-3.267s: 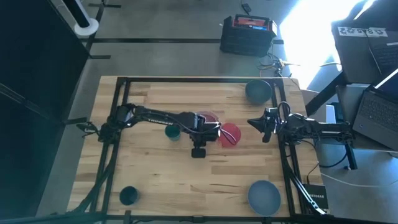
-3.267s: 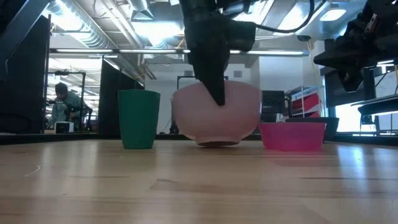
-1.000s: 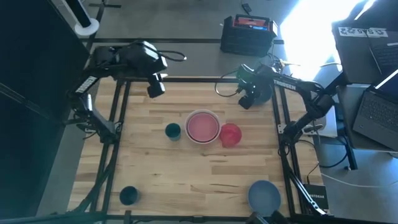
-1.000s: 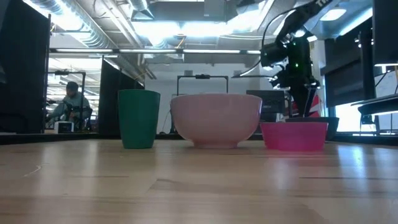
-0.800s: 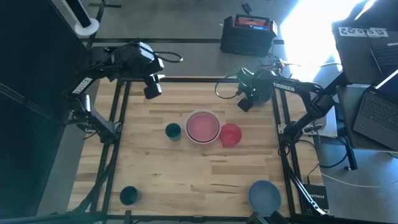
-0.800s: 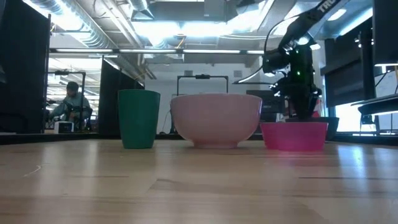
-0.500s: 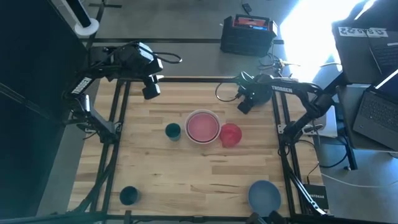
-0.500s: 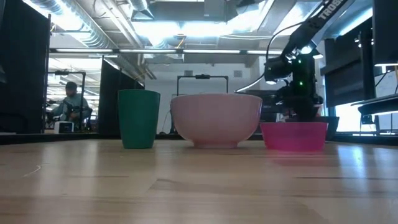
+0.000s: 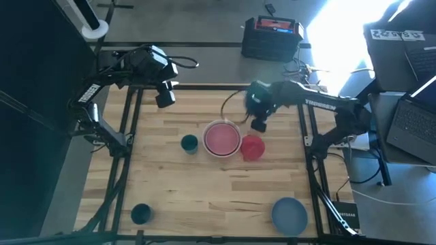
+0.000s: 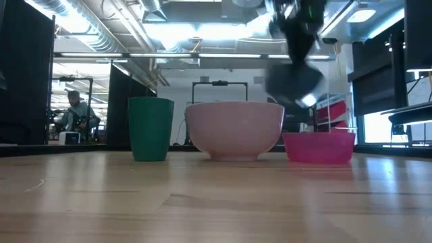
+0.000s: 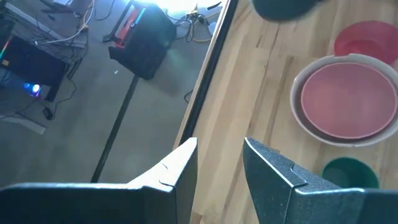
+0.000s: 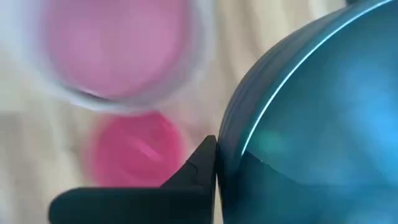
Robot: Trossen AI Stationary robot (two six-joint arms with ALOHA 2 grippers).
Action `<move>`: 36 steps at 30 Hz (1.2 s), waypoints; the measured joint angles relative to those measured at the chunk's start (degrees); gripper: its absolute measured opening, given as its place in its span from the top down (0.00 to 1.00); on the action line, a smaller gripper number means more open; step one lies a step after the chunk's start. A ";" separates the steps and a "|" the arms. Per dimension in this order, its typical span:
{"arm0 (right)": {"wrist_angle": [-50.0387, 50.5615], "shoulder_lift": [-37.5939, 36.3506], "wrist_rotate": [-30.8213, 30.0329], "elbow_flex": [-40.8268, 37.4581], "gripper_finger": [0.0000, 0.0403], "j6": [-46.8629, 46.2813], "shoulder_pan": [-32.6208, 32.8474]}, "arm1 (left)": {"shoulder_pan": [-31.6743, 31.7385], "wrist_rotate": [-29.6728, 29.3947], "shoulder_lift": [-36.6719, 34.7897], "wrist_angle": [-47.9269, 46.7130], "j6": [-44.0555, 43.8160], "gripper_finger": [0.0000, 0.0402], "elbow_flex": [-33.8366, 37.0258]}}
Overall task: Nest bowls inside each other
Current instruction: Stack the green bowl on top of the pink bowl
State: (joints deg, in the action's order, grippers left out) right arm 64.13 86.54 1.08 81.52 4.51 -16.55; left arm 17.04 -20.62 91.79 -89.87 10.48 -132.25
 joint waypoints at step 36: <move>7.94 37.61 3.62 30.58 0.86 -7.21 20.36 | 0.20 -0.09 -2.11 -0.15 -3.01 0.72 -0.02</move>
State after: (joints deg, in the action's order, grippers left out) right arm 72.07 124.15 4.70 112.10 -2.70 3.80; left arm 17.23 -20.71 89.68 -90.02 7.47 -132.27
